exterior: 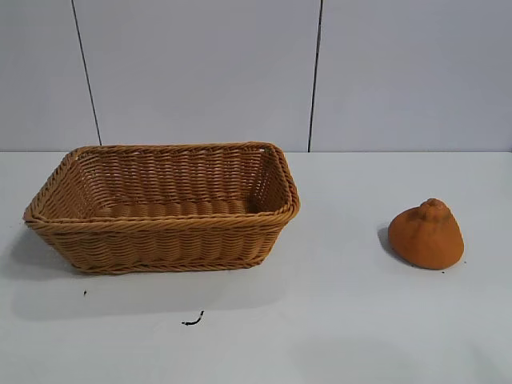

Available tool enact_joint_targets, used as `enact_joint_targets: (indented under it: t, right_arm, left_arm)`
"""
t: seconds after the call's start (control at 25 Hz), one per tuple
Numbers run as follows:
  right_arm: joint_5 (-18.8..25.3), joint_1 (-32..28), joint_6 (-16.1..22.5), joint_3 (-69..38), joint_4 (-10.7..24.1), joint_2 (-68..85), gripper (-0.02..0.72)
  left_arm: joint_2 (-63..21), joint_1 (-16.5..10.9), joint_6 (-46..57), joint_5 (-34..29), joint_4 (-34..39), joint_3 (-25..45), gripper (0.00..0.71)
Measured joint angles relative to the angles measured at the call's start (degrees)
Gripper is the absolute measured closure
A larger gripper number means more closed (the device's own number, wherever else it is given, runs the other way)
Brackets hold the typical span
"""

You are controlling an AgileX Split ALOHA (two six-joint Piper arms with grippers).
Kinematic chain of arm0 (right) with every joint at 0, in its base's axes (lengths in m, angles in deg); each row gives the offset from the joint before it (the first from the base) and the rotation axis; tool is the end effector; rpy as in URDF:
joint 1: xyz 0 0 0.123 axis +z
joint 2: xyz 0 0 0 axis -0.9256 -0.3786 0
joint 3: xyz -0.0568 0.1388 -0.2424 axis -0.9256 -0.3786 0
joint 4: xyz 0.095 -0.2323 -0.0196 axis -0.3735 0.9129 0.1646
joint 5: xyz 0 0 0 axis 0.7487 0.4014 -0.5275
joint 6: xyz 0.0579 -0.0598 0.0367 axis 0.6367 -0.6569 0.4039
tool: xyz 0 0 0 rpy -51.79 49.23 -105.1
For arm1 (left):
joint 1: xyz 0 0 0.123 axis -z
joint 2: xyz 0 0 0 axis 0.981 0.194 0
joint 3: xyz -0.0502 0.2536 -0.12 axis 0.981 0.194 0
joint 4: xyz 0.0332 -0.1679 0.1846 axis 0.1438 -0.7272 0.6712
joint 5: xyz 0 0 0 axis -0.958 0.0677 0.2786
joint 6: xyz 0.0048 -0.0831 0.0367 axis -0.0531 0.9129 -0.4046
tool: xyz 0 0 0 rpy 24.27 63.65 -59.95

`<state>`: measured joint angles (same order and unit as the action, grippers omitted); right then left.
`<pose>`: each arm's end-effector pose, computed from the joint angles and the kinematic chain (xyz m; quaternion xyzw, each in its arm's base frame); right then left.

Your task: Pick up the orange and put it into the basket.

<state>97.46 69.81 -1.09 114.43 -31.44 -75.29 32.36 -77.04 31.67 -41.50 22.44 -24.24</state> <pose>0.0146 -0.0007 0.3066 -0.0155 0.8581 0.0014 0.5133 -0.0060 0.0006 0.2773 -0.0050 0.8521 -0.0159 0.5231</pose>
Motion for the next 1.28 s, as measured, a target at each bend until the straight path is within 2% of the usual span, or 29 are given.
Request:
enact_joint_targets:
  t: [0.16,0.56,0.72,0.92,1.0,1.24,1.28]
  right_arm:
    - [-0.26,0.0,-1.63,6.72,2.0,-14.13,0.01]
    - [-0.41,0.0,-1.69,28.78,2.03,-54.96,0.01]
    - [-0.07,0.0,-1.75,36.62,0.72,-66.3,0.01]
    - [2.16,1.04,-5.16,49.03,-4.19,-85.8,0.01]
    - [2.78,2.72,-5.34,52.01,-4.19,-90.61,0.01]
    - [2.93,5.19,-3.34,55.29,-4.24,-99.82,0.01]
    - [4.02,5.14,-1.9,55.43,-4.1,-102.18,0.01]
  left_arm:
    - [0.0,0.0,0.0,0.0,0.0,0.0,0.044]
    - [0.0,0.0,0.0,0.0,0.0,0.0,0.044]
    - [0.0,0.0,0.0,0.0,0.0,0.0,0.044]
    - [0.0,0.0,0.0,0.0,0.0,0.0,0.044]
    - [0.0,0.0,0.0,0.0,0.0,0.0,0.044]
    - [0.0,0.0,0.0,0.0,0.0,0.0,0.044]
    - [0.0,0.0,0.0,0.0,0.0,0.0,0.044]
